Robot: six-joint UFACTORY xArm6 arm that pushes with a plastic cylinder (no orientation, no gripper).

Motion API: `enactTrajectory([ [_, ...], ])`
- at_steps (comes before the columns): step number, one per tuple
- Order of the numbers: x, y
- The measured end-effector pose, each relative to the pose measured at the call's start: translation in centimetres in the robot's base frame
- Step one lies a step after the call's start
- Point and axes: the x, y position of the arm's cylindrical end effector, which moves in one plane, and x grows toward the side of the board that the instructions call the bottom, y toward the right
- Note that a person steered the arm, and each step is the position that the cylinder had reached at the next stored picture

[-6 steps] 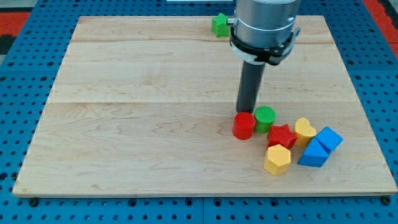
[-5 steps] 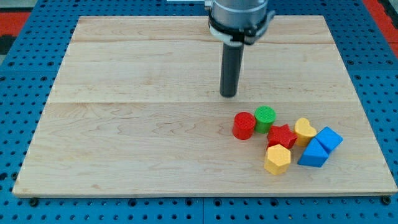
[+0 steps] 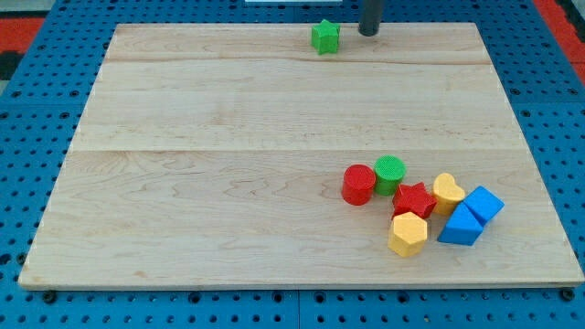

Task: Place the green star above to the green circle

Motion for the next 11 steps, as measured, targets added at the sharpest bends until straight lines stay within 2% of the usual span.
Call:
enactTrajectory([
  [1, 1.0, -4.3],
  [2, 5.7, -4.3],
  [3, 4.5, -5.8],
  [4, 1.2, -2.4],
  [5, -0.2, -5.8],
  [6, 3.1, -9.6],
  [8, 9.6, -13.6],
  [9, 10.4, -17.3],
  [10, 15.1, -16.9],
  [11, 18.1, -13.8],
])
